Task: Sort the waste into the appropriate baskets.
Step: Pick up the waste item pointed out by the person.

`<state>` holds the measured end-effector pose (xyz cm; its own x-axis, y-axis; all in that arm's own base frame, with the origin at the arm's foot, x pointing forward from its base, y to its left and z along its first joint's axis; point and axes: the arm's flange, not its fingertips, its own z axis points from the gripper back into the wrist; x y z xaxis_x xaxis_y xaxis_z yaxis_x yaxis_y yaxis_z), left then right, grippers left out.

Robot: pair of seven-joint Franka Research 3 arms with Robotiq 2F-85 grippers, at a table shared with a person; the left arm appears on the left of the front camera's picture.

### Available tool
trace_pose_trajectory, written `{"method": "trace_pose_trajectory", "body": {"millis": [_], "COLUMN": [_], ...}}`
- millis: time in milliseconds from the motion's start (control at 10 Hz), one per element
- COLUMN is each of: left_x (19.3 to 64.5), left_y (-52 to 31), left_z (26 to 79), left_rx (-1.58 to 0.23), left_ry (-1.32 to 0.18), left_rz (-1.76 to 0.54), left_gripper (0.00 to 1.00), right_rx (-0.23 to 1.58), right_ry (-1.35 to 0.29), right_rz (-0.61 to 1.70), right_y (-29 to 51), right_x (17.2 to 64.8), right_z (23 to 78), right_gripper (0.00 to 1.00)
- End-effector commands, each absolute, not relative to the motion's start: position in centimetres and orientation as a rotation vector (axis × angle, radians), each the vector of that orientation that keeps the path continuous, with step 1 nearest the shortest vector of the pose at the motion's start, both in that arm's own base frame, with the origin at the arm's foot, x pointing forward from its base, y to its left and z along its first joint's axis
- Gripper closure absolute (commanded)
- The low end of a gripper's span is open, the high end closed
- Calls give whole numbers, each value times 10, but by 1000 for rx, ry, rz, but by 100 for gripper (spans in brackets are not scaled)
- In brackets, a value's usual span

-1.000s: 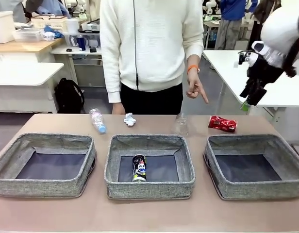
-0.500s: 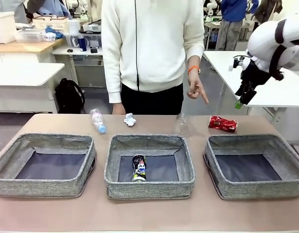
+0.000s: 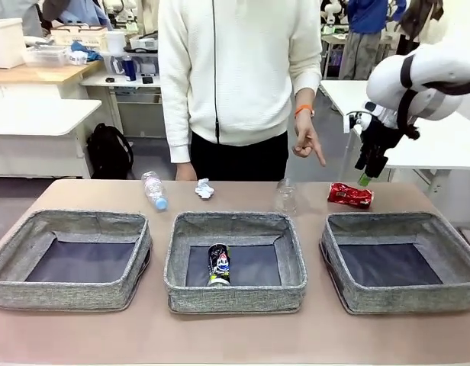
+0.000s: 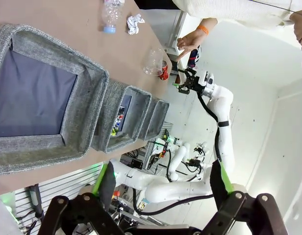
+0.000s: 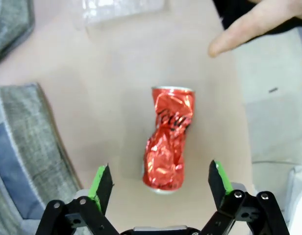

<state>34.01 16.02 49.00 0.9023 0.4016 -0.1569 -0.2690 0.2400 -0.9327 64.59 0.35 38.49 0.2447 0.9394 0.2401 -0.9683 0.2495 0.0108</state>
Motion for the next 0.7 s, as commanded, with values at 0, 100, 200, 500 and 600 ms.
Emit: {"method": "trace_pose_trajectory", "body": {"millis": [0, 100, 200, 500, 600], "left_x": [338, 338, 338, 338, 338], "left_y": [162, 162, 162, 162, 162], "left_z": [490, 490, 490, 490, 490], "left_rx": [-1242, -1242, -1242, -1242, -1242], "left_ry": [-131, -131, -131, -131, -131], "left_rz": [448, 448, 448, 448, 448], "left_gripper": [0, 0, 0, 0, 0], "right_rx": [204, 211, 164, 174, 119], "right_ry": [-164, -168, -178, -129, -117], "right_rz": [1317, 1332, 1319, 1341, 1308], "right_y": [5, 10, 12, 20, 19], "right_x": [660, 662, 666, 668, 669], "right_z": [375, 365, 352, 331, 326], "right_gripper": [0, 0, 0, 0, 0]}}
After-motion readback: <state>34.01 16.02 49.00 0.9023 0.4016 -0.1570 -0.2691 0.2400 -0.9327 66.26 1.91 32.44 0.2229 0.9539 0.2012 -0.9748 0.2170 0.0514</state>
